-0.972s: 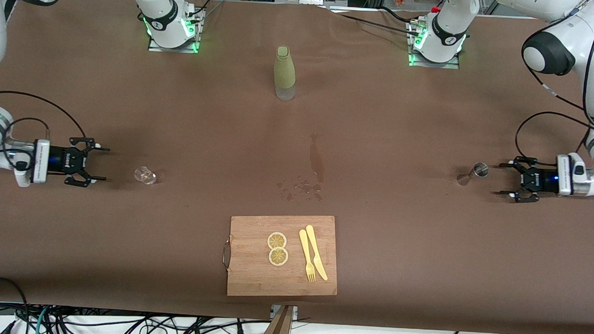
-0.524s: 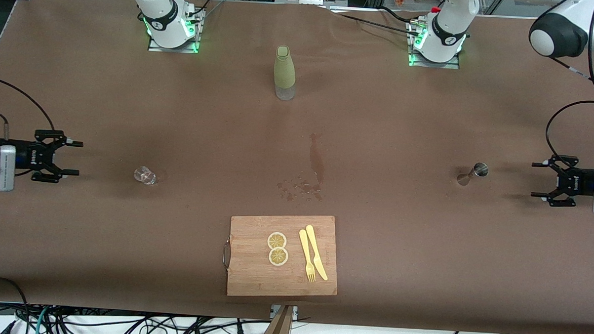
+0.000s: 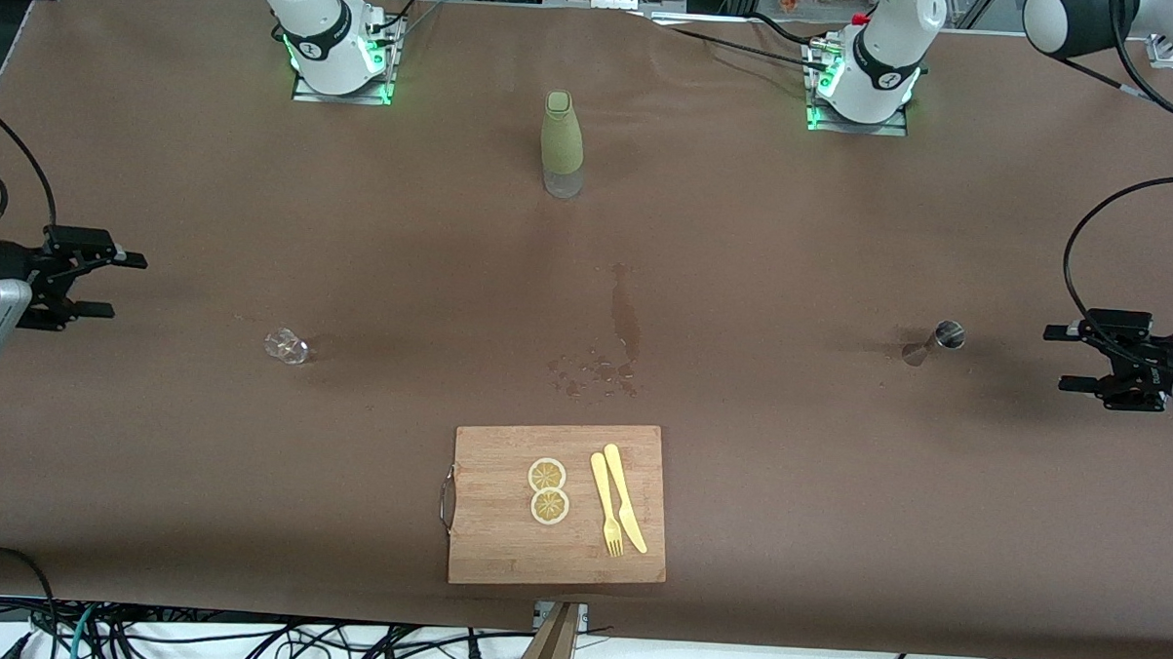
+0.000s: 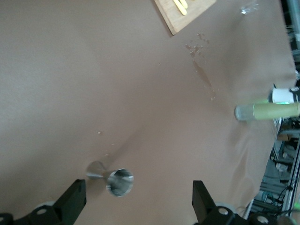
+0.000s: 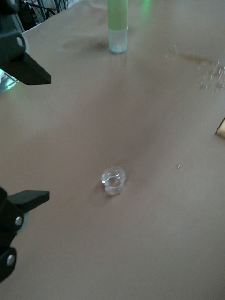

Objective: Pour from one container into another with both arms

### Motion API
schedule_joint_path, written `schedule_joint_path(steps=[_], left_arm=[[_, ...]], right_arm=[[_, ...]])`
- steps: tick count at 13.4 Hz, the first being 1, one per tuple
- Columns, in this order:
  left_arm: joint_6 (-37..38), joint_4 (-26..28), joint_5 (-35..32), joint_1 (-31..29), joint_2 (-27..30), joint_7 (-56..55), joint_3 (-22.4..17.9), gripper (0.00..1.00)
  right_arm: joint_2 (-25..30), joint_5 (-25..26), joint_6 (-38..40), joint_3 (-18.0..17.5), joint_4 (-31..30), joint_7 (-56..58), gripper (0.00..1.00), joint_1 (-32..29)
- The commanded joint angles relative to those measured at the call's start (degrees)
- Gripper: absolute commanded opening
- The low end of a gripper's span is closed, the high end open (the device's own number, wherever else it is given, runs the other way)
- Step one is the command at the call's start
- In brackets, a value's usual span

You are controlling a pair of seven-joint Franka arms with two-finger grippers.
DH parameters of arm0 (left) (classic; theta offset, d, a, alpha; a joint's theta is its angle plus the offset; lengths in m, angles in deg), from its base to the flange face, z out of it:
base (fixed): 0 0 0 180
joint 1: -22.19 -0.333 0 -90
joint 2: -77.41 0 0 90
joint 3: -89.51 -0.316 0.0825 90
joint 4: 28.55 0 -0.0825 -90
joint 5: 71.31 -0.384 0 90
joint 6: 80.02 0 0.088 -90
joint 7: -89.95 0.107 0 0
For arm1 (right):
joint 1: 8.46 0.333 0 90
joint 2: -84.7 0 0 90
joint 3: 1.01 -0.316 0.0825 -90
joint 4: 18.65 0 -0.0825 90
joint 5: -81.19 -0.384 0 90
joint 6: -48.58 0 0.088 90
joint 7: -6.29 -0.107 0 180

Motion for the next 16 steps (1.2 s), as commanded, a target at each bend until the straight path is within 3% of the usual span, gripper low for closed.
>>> schedule_joint_path(steps=[1,3,5,7,9,11,13,14,16], left_arm=[[-2.3,0.86,-8.9,4.99,6.22,-6.24,0.73,1.0],[-7.48,0.95,-16.98,7.72,10.09,-5.02,1.17,1.0],[-14.06,0.86,-18.34,8.26,12.12,-5.18,1.35,1.0],[-18.12,1.21,-19.83,8.44,15.36,-6.93,1.44,1.0],[-18.58,1.39,-20.88,8.44,16.52,-15.15,1.79,1.0],[-18.49,1.83,-26.39,8.26,18.79,-27.1,7.03,1.0],[-18.4,5.85,-35.7,7.65,23.53,-40.62,15.37,1.0],[-17.96,8.22,-38.0,7.56,25.73,-48.7,17.76,1.0],[-17.26,11.92,-37.33,7.47,28.73,-57.97,18.58,1.0]], right_arm=[[8.34,7.58,-0.58,1.8,-6.31,-11.5,1.0,4.97],[13.26,12.77,-1.45,2.07,-10.7,-21.42,1.0,7.09],[18.27,18.65,-3.38,2.07,-15.53,-33.54,1.0,10.16],[22.93,19.56,-7.23,2.07,-21.68,-43.93,1.0,12.63],[24.62,19.3,-10.15,2.42,-23.81,-45.99,1.0,12.99],[25.67,19.04,-14.45,5.05,-24.17,-45.65,1.0,13.25],[26.55,19.03,-15.42,5.06,-23.56,-45.64,1.0,12.99],[26.21,19.03,-16.22,5.15,-22.68,-45.21,1.0,12.73],[26.11,19.12,-15.61,4.71,-22.06,-45.73,1.0,12.73]])
